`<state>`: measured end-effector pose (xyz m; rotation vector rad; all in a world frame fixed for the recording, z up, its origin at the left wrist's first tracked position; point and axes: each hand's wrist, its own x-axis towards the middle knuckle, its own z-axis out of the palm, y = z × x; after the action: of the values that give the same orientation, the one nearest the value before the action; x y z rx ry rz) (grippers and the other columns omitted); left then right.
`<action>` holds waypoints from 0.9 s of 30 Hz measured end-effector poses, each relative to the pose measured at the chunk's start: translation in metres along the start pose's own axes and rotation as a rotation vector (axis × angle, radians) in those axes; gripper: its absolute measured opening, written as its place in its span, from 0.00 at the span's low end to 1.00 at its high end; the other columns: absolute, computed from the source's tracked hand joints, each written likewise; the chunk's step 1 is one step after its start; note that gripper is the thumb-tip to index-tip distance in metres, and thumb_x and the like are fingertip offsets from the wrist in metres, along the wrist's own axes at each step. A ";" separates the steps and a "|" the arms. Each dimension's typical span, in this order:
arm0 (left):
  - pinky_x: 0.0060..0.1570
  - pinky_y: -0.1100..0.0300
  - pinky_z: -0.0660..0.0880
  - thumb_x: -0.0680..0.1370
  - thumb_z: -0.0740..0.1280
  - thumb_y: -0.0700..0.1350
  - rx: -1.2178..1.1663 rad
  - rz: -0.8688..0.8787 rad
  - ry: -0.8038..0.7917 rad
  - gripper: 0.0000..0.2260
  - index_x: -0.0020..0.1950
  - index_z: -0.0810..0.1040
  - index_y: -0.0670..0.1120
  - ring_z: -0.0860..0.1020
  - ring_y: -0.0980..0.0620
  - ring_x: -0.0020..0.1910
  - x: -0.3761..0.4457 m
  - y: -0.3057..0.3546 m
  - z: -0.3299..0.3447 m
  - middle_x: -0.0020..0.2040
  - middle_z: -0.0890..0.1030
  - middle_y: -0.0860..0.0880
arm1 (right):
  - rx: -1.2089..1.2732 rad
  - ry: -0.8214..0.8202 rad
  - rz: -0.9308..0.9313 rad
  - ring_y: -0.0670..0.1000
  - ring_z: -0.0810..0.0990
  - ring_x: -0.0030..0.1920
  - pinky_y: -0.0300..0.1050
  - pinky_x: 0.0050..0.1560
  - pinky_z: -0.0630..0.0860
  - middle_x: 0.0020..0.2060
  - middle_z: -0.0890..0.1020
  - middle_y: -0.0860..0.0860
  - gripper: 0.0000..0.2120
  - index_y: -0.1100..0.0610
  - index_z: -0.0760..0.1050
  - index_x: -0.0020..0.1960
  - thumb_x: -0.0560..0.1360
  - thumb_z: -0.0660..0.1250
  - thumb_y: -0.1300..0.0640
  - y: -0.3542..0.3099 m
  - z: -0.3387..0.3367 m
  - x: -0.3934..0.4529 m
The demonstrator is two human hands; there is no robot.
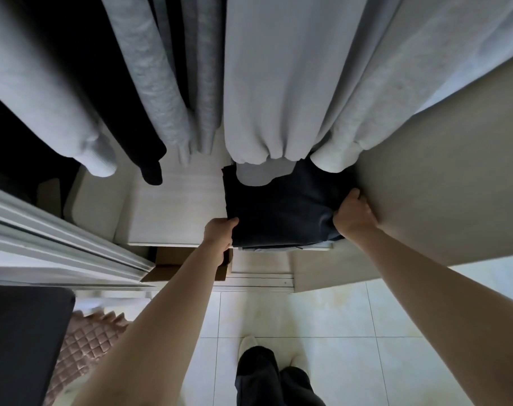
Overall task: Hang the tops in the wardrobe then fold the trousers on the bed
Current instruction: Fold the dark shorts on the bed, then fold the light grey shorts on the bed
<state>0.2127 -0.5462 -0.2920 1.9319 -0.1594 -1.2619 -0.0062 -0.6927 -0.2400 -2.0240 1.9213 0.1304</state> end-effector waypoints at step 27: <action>0.40 0.64 0.76 0.78 0.63 0.35 -0.428 0.150 0.540 0.09 0.51 0.79 0.47 0.80 0.53 0.39 -0.291 -0.099 0.015 0.40 0.83 0.50 | 0.205 -0.317 -0.830 0.59 0.74 0.62 0.44 0.56 0.66 0.63 0.75 0.59 0.17 0.68 0.70 0.64 0.79 0.61 0.59 0.037 -0.036 -0.176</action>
<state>0.0266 -0.3428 -0.1541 1.7693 0.2228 -0.5820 -0.0622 -0.5373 -0.1604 -2.3022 0.7784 0.0369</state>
